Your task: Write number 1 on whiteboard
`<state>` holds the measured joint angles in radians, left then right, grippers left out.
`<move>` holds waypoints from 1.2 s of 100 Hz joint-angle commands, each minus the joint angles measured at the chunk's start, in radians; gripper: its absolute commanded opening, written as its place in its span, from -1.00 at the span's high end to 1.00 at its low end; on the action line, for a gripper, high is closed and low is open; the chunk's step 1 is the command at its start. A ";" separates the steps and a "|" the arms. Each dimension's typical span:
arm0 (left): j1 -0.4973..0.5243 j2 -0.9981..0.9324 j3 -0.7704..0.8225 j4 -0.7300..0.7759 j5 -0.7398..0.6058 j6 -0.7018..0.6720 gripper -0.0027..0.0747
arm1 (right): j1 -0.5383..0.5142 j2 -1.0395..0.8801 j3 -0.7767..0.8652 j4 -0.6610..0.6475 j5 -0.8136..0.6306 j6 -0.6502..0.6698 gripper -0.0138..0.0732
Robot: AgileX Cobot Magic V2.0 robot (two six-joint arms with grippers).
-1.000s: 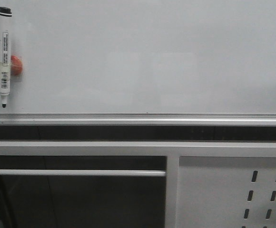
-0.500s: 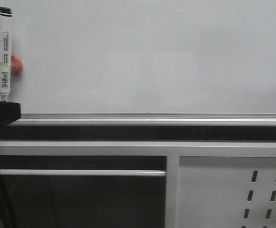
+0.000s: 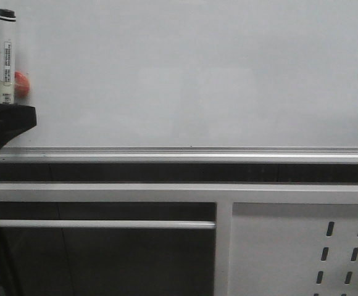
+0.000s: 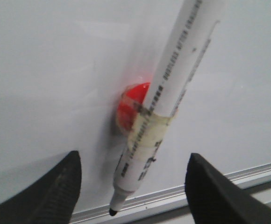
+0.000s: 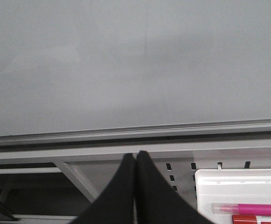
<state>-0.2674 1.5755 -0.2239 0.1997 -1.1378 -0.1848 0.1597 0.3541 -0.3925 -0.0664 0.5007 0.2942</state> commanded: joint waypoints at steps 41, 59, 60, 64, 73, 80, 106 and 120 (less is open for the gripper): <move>-0.008 -0.021 -0.019 0.001 -0.227 0.000 -0.13 | 0.003 0.015 -0.027 -0.004 -0.076 -0.011 0.85; -0.008 -0.021 -0.019 0.001 -0.227 0.000 -0.13 | 0.003 0.015 -0.027 -0.004 -0.076 -0.011 0.85; -0.008 -0.021 -0.019 0.001 -0.227 0.000 -0.13 | 0.003 0.015 -0.027 -0.004 -0.076 -0.011 0.85; -0.008 -0.021 -0.021 0.001 -0.227 0.000 -0.12 | 0.003 0.015 -0.027 -0.004 -0.076 -0.011 0.85; -0.008 -0.021 -0.021 -0.001 -0.227 0.000 -0.01 | 0.003 0.015 -0.027 -0.004 -0.076 -0.011 0.85; -0.008 -0.021 -0.021 -0.008 -0.227 0.000 0.22 | 0.003 0.015 -0.027 -0.004 -0.076 -0.011 0.85; -0.008 -0.021 -0.036 -0.005 -0.227 0.000 0.98 | 0.003 0.015 -0.027 -0.004 -0.076 -0.011 0.85; -0.008 -0.023 -0.040 0.015 -0.227 0.000 0.98 | 0.003 0.015 -0.027 -0.004 -0.076 -0.011 0.85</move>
<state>-0.2674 1.5774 -0.2382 0.2092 -1.1290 -0.1825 0.1597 0.3541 -0.3925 -0.0664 0.5007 0.2942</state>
